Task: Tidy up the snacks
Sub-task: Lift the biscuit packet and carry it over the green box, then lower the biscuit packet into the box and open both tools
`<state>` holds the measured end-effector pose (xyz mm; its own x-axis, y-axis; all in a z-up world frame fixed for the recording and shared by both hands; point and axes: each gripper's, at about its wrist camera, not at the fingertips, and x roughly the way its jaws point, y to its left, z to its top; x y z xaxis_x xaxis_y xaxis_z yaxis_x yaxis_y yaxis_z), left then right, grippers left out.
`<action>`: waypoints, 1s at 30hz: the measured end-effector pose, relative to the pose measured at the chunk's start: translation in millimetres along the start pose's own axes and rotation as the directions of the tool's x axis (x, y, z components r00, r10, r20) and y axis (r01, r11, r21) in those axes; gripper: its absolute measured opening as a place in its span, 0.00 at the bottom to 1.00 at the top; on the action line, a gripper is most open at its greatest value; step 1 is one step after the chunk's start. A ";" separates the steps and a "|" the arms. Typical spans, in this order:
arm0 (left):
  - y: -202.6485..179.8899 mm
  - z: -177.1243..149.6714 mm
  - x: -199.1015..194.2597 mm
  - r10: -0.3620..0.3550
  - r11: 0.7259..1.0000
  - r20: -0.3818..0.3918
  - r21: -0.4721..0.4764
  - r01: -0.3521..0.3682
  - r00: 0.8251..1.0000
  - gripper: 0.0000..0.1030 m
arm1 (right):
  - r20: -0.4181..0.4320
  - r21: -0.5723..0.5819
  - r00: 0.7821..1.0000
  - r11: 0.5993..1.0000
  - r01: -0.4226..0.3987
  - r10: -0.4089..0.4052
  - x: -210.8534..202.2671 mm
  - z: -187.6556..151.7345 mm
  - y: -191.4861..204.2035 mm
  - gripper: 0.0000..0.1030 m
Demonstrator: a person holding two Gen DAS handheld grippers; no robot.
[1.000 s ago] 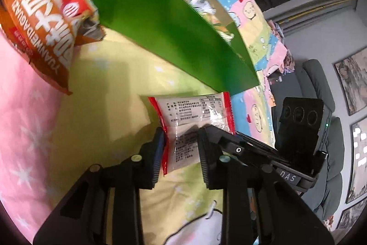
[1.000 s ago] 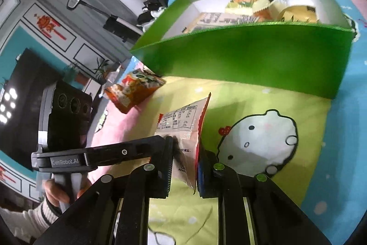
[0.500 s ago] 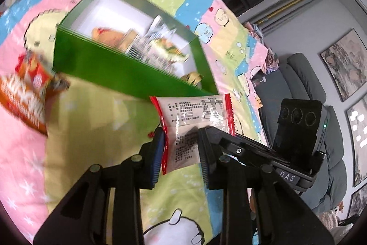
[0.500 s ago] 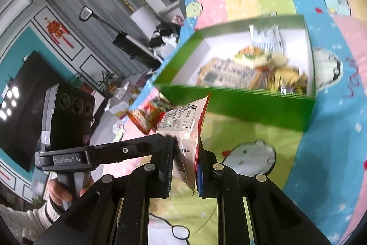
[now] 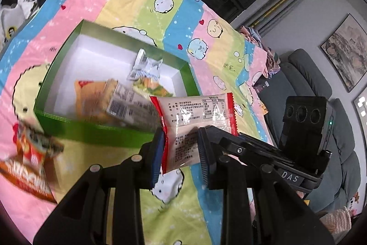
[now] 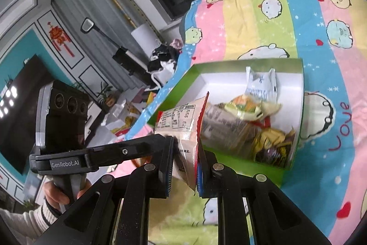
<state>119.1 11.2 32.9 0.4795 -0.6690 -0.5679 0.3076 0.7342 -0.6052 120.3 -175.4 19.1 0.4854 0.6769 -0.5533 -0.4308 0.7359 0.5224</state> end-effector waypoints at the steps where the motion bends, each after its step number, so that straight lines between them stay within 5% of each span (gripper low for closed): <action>1: 0.7 3.2 1.0 -0.001 1.000 0.000 0.002 0.001 1.000 0.25 | 0.002 0.003 1.000 1.000 -0.002 0.002 0.3 2.8 -1.9 0.18; 25: 38.4 47.9 59.7 0.026 0.999 -0.061 -0.019 -0.027 0.998 0.26 | -0.031 0.087 0.999 0.995 0.045 -0.043 51.1 38.2 -54.7 0.18; 30: 44.6 46.1 72.0 0.098 0.995 -0.080 -0.015 -0.099 0.992 0.29 | -0.053 0.080 0.995 0.993 0.092 -0.088 59.8 38.8 -56.2 0.18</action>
<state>205.2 1.0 -9.2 0.4396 -0.6010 -0.6674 0.2460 0.7953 -0.5541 203.1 -176.8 -18.1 0.4799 0.6097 -0.6308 -0.3225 0.7913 0.5194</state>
